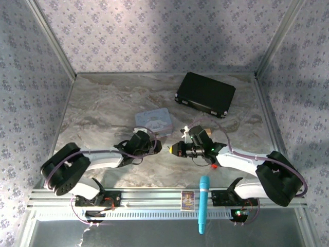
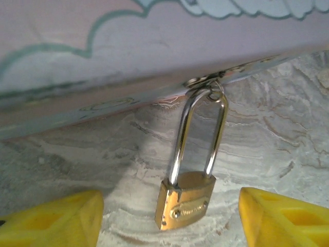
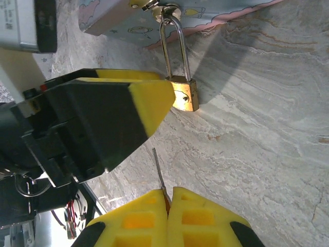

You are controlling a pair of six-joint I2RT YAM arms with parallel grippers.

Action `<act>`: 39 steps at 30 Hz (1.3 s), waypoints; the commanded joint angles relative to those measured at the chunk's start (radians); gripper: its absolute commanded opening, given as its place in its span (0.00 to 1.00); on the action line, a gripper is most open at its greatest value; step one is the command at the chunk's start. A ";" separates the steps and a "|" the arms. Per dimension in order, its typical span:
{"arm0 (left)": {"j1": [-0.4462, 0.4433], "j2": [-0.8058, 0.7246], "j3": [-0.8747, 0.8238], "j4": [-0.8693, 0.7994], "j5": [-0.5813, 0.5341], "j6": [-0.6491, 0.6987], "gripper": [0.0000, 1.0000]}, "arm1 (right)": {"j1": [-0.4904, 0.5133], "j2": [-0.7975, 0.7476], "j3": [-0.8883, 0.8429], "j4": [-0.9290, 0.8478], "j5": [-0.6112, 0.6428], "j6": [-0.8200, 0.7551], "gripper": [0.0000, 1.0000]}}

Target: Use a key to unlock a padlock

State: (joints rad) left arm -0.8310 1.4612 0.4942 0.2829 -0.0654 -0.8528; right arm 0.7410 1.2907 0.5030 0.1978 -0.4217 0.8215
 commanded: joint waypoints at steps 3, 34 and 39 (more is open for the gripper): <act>0.004 0.065 0.036 0.108 0.002 0.018 0.62 | 0.002 0.010 0.005 0.007 0.031 -0.004 0.00; -0.024 0.130 0.025 0.169 -0.004 -0.279 0.16 | -0.024 0.264 0.005 0.231 -0.043 0.053 0.00; -0.025 0.150 -0.069 0.380 -0.026 -0.472 0.13 | -0.023 0.296 -0.004 0.328 -0.081 0.109 0.00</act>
State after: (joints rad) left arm -0.8513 1.5867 0.4797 0.5236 -0.0975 -1.1633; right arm 0.7219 1.5650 0.4946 0.4461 -0.4622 0.8841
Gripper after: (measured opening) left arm 0.153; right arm 0.048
